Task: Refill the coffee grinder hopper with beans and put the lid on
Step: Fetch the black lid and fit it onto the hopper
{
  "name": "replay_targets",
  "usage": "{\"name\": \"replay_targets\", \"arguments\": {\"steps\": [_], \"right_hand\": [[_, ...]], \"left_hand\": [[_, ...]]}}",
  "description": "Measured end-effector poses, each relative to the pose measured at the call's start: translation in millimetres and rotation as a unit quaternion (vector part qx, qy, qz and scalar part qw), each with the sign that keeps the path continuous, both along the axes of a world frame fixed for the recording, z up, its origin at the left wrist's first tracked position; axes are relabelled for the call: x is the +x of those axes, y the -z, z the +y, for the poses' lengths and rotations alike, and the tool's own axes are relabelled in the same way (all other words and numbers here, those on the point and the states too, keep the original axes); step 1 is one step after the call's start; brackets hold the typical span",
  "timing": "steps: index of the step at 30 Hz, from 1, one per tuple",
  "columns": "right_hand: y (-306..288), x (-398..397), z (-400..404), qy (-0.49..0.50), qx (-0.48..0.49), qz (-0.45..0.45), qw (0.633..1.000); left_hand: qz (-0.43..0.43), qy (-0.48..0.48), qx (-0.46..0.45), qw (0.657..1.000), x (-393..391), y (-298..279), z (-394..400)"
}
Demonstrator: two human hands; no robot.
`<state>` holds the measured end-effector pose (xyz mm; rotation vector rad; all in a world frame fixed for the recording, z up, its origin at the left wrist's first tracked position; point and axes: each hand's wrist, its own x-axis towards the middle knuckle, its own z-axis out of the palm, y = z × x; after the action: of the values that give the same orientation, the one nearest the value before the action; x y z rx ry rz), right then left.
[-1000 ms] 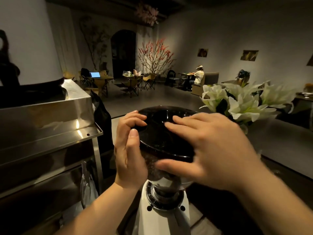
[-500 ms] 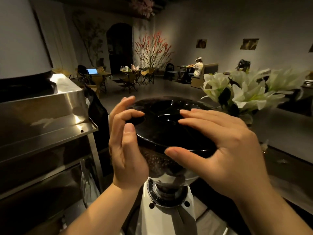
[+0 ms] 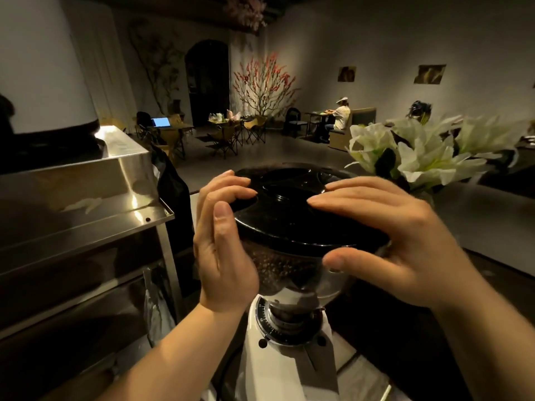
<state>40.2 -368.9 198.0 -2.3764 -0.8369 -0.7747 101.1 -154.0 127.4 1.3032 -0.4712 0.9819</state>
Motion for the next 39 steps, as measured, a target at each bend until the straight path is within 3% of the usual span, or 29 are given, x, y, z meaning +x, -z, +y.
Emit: {"name": "replay_targets", "arguments": {"steps": [3,7,9,14,18,22,24,26,28,30,31,33,34,35,37,39], "right_hand": [[13.6,-12.6,30.5,0.091,0.033,-0.066,0.993],[24.5,-25.3,92.3,0.254,-0.045,-0.101,0.961],[17.8,-24.0,92.4,0.244,-0.074,-0.102,0.962],[-12.6,-9.2,23.4,0.037,-0.067,0.026,0.997],[5.1,-14.4,37.6,0.103,-0.015,-0.033,0.994],[15.6,-22.6,93.8,0.262,-0.054,-0.086,0.96],[15.1,-25.1,112.2,0.288,-0.051,-0.085,0.953],[15.8,-28.7,106.5,0.22,-0.002,-0.099,0.97],[22.5,-33.8,82.5,0.067,0.111,-0.105,0.986],[39.6,-38.5,56.8,-0.066,0.278,-0.107,0.952],[50.9,-37.6,45.8,-0.069,0.367,-0.101,0.922],[79.5,-29.1,28.6,0.027,0.528,-0.053,0.847],[95.8,-24.9,21.4,0.091,0.55,-0.002,0.83],[112.8,-16.6,16.1,0.133,0.532,0.078,0.833],[147.7,-1.2,8.6,0.171,0.408,0.263,0.858],[174.9,10.7,10.0,0.188,0.268,0.37,0.869]], "left_hand": [[-0.011,-0.008,0.009,1.0,-0.6,4.1,0.2],[0.002,0.026,0.006,1.0,2.9,7.9,5.3],[0.01,0.032,0.0,0.999,2.9,7.7,6.9],[0.01,-0.004,0.007,1.0,-2.0,0.5,1.3],[0.002,-0.001,-0.005,1.0,-2.6,4.3,0.9],[-0.003,0.025,0.009,1.0,-1.6,6.4,3.2],[-0.011,0.022,0.024,0.999,-2.0,5.9,5.1],[-0.027,0.022,0.043,0.998,-6.5,3.1,9.6],[-0.078,-0.037,0.135,0.987,-10.3,4.1,14.3],[-0.163,-0.094,0.236,0.953,-8.2,12.7,18.5],[-0.186,-0.108,0.26,0.942,-6.3,16.0,19.7],[-0.2,-0.131,0.276,0.931,-0.8,18.6,19.2],[-0.196,-0.137,0.275,0.931,-0.3,20.5,16.4],[-0.2,-0.146,0.273,0.93,1.4,20.3,14.8],[-0.208,-0.156,0.266,0.928,2.4,20.4,10.2],[-0.213,-0.166,0.262,0.927,2.9,20.6,8.4]]}}
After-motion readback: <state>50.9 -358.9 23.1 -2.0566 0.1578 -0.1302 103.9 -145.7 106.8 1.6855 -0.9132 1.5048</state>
